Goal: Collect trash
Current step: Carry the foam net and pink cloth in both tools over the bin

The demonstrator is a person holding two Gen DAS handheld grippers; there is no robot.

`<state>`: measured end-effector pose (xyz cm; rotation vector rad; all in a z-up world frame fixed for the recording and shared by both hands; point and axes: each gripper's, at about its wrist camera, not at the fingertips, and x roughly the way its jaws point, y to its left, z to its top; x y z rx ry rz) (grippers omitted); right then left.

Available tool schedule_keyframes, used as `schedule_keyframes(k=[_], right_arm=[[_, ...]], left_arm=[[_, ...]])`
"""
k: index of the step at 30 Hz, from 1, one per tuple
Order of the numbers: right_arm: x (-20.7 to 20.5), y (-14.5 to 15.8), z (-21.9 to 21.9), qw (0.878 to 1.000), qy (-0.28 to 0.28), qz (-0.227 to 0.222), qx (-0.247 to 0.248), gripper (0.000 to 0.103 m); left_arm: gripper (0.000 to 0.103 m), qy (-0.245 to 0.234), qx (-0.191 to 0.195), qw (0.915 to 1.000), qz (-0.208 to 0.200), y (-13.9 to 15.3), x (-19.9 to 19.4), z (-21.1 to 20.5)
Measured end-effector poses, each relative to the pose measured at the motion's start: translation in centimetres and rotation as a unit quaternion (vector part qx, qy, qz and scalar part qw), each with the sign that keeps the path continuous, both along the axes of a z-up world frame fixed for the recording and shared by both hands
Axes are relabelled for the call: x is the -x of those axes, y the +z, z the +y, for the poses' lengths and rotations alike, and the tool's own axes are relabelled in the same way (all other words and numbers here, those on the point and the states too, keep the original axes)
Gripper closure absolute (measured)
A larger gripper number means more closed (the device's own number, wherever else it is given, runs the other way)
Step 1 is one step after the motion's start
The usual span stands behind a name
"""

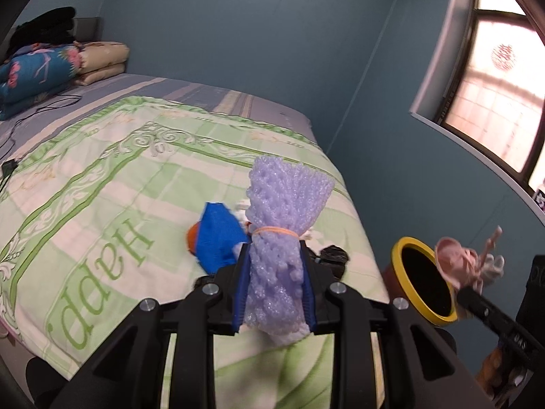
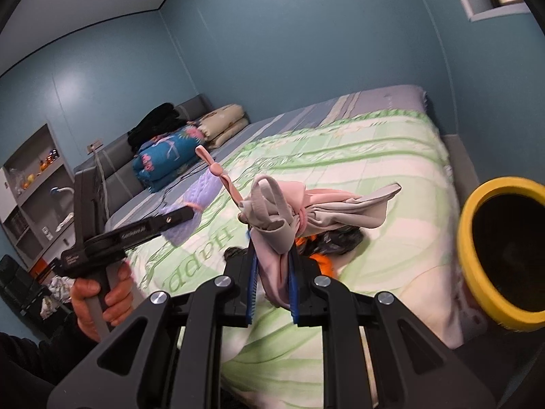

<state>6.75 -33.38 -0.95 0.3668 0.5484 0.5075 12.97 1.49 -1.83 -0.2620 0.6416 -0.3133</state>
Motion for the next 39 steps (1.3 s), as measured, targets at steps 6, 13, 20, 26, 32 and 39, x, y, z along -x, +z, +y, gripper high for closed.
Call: schedule_keyframes(k=[6, 13, 20, 26, 32, 39], right_arm=[[-0.5, 0.7, -2.4, 0.999, -0.035, -0.003, 0.010, 0.089], [-1.0, 1.0, -4.3, 0.997, -0.068, -0.009, 0.027, 0.089], [-0.9, 1.5, -6.5, 0.995, -0.097, -0.010, 0.037, 0.089], [-1.1, 1.7, -8.5, 0.992, -0.121, -0.010, 0.044, 0.089], [-1.2, 1.9, -10.2, 0.988, -0.144, -0.013, 0.052, 0.089], [-1.0, 2.0, -12.3, 0.983, -0.176, -0.010, 0.055, 0.089]], left_arm=[[0.078, -0.030, 0.000, 0.9995, -0.005, 1.0, -0.6, -2.4], [0.078, -0.063, -0.008, 0.9979, -0.012, 2.3, -1.7, -5.5], [0.078, -0.106, -0.022, 0.9938, -0.024, 3.3, -2.1, -9.8], [0.078, -0.138, -0.026, 0.9898, -0.027, 3.8, -2.9, -13.0], [0.078, -0.162, -0.033, 0.9858, -0.030, 4.2, -3.1, -16.1], [0.078, -0.188, -0.033, 0.9813, -0.028, 4.2, -3.9, -19.6]])
